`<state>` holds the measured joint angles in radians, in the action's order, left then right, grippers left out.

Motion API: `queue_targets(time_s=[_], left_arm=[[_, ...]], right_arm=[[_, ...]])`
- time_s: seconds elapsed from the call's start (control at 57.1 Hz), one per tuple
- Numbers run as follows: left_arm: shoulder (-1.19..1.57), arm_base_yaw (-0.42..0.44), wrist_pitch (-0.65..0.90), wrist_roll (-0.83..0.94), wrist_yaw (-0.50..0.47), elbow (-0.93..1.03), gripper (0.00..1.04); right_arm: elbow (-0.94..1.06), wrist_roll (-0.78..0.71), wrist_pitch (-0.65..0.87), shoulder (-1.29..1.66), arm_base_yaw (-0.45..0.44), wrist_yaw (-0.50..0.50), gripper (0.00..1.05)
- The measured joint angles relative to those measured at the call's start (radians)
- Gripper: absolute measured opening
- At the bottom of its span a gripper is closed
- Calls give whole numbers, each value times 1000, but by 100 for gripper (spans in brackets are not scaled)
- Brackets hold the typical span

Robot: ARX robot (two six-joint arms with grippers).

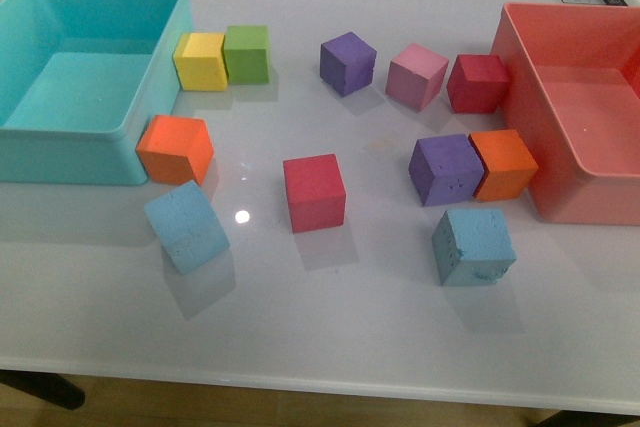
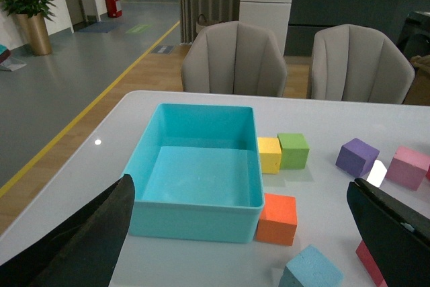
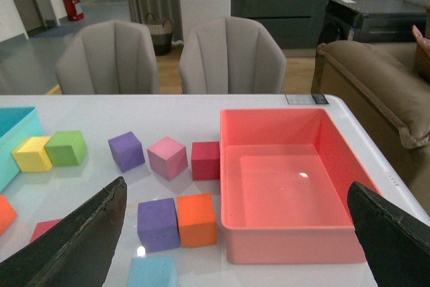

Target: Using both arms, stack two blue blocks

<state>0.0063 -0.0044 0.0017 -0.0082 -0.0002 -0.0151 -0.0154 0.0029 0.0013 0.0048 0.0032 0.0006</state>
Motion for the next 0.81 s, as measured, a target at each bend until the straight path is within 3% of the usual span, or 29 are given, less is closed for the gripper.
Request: queue_targets(time_s=[0.806], left_arm=[[0,0,0,0,0,0,96]], right_arm=[[0,0,0,0,0,0,96]])
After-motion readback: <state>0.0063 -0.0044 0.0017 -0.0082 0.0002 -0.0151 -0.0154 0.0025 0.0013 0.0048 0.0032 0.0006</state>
